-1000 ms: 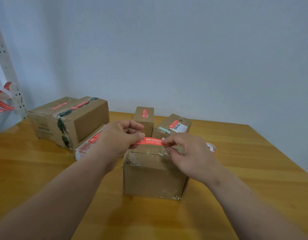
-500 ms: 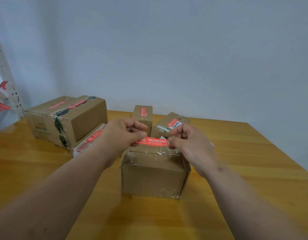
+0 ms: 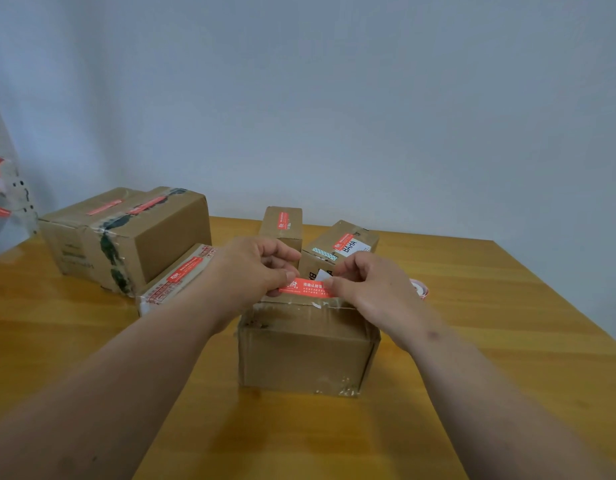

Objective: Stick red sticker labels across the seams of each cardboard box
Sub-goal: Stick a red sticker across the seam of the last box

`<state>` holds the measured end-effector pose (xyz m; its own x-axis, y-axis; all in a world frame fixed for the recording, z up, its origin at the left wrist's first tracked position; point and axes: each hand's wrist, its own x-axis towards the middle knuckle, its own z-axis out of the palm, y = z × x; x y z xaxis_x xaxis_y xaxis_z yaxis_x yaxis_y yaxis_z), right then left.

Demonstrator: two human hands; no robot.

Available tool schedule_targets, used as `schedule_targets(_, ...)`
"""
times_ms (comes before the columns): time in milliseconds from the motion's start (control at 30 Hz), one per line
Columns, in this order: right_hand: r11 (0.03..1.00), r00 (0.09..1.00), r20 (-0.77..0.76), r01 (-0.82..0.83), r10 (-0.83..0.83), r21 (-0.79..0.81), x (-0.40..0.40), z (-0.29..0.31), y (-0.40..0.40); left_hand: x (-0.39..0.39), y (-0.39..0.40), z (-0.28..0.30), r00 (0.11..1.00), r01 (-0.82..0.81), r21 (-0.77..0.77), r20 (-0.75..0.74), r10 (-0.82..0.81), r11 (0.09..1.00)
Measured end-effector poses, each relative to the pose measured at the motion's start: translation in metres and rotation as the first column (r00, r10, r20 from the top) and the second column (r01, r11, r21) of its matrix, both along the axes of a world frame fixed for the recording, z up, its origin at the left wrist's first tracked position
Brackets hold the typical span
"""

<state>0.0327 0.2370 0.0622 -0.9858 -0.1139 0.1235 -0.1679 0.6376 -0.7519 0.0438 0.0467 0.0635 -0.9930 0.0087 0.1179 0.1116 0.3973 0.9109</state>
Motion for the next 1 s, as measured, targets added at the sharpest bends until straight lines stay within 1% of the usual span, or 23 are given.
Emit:
schedule_targets(100,0.999,1.000,0.003,-0.015,0.015,-0.039,-0.002,-0.002,0.000,0.000,0.001,0.000,1.000,0.007,-0.032,-0.005,-0.008,0.999)
schedule_targets(167,0.999,1.000,0.008,-0.017,0.018,-0.035,-0.002,-0.001,-0.001,-0.001,0.002,-0.002,1.000,-0.002,-0.090,-0.023,0.000,0.996)
schedule_targets(300,0.999,1.000,0.015,-0.023,0.022,0.048,-0.003,-0.001,-0.004,-0.004,0.002,-0.004,0.996,-0.066,-0.300,-0.070,0.047,0.952)
schedule_targets(433,0.994,1.000,0.009,-0.009,0.008,0.104,-0.004,0.000,-0.007,-0.008,0.002,-0.006,0.997,-0.072,-0.338,-0.046,0.060,0.938)
schedule_targets(533,0.984,1.000,0.007,0.000,-0.002,0.180,-0.005,0.000,-0.010,-0.011,0.003,-0.006,0.996,-0.083,-0.447,-0.073,0.057,0.890)
schedule_targets(700,0.965,1.000,0.019,-0.009,0.004,0.263,-0.005,0.001,-0.012,-0.017,0.007,-0.007,0.997,-0.079,-0.478,-0.046,0.064,0.875)
schedule_targets(800,0.956,1.000,0.014,-0.018,0.015,0.294,-0.006,0.000,-0.012,-0.020,0.009,-0.009,0.996,-0.092,-0.511,-0.054,0.074,0.854)
schedule_targets(1000,0.956,0.999,0.010,-0.035,0.033,0.290,-0.009,-0.001,-0.012,-0.022,0.010,-0.015,0.992,-0.119,-0.563,-0.090,0.082,0.817)
